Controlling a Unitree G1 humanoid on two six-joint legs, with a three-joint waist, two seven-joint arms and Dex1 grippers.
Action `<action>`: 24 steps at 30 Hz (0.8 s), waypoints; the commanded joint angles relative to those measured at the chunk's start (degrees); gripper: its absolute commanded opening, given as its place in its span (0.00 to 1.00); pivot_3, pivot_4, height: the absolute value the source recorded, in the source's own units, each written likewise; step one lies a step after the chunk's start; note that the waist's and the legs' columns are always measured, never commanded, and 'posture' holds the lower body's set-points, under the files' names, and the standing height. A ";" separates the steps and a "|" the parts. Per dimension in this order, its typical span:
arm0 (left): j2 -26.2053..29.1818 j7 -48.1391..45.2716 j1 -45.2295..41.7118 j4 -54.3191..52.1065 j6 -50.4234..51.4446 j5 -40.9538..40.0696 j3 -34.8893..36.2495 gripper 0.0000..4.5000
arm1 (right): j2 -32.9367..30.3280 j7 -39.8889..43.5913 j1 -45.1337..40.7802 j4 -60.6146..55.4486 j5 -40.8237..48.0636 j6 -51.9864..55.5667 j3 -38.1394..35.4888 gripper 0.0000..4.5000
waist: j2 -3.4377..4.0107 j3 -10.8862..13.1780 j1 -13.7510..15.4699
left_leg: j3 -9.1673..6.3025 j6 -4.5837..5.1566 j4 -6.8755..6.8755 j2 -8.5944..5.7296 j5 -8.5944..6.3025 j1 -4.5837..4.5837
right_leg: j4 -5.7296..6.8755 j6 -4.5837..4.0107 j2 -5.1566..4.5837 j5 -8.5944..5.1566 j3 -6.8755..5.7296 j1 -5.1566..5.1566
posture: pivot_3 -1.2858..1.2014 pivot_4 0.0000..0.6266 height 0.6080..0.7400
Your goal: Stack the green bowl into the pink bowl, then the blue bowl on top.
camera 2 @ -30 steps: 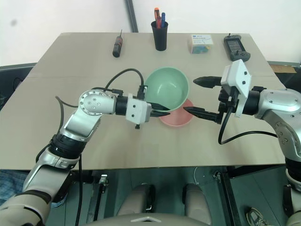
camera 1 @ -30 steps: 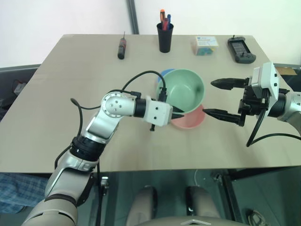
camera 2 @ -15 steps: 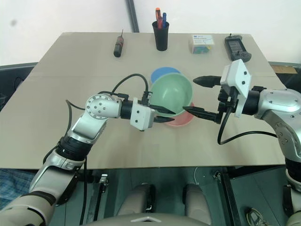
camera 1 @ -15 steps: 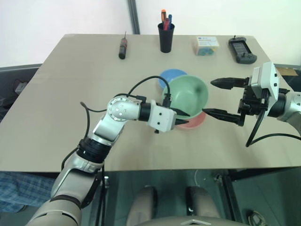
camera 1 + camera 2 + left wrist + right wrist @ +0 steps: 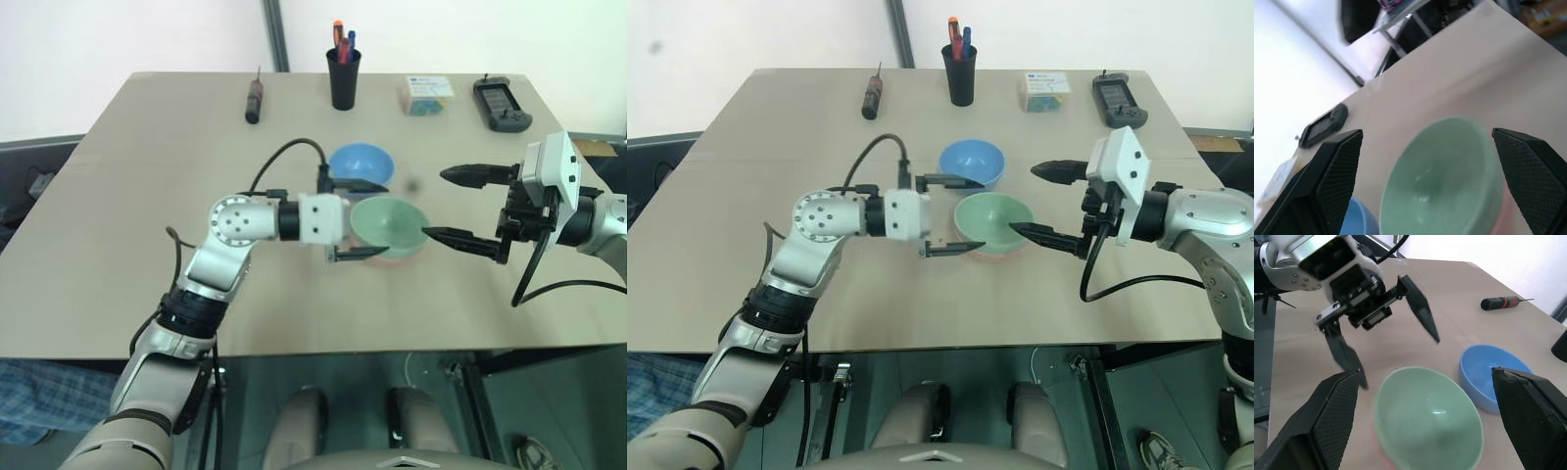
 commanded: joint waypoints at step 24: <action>7.39 25.32 27.19 -25.47 32.27 -21.49 36.40 0.99 | 11.92 3.24 -28.05 35.53 -26.31 -17.94 21.28 1.00 | -0.03 0.31 -0.16 | -0.02 -0.01 0.39 0.02 0.00 0.08 | 0.51 -0.03 0.02 -0.01 0.11 -0.05 | 0.52 0.24 1.00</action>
